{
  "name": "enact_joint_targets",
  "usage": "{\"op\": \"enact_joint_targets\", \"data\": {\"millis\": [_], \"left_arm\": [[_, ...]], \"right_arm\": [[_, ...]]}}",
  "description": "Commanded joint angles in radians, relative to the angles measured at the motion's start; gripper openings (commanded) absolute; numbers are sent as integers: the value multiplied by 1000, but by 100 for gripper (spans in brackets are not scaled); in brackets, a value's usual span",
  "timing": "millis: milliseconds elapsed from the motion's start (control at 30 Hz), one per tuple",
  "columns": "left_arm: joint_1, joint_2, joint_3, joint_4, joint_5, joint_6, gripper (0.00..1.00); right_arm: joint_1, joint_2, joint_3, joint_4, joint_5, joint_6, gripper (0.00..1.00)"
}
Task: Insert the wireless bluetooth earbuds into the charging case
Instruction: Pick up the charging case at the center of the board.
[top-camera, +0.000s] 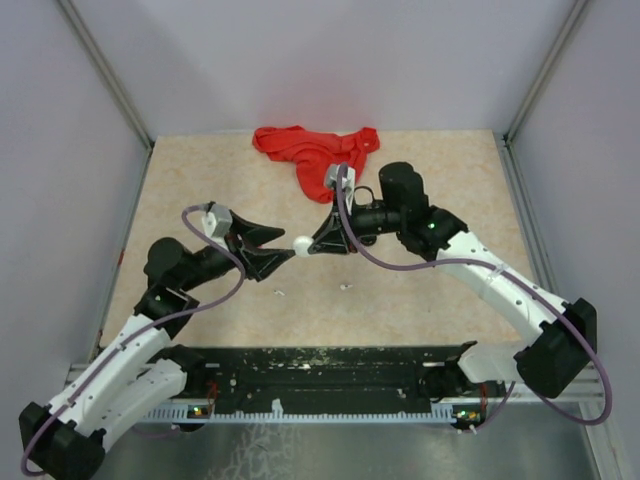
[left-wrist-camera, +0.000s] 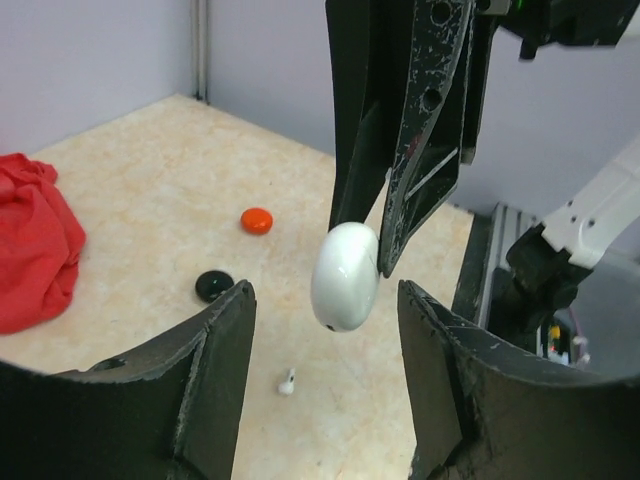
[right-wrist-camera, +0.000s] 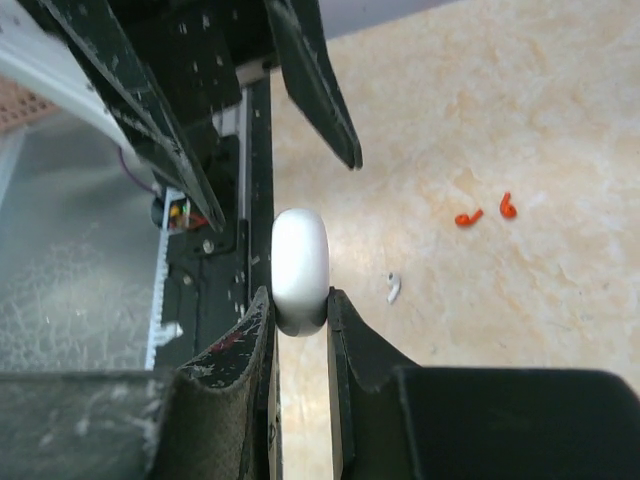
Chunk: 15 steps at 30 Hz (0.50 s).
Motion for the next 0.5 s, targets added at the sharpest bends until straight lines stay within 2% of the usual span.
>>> {"op": "enact_joint_targets", "data": {"millis": [0,200,467], "left_arm": [[-4,8,104,-265,101,218,64],[-3,126,250,-432,221,351,60],[-4,223,298,-477,369,400,58]], "right_arm": [[-7,-28,86,-239,-22,-229,1],[-4,-32,100,-274,-25,-295,1],[9,-17,133,-299,-7,-326,1]]}}
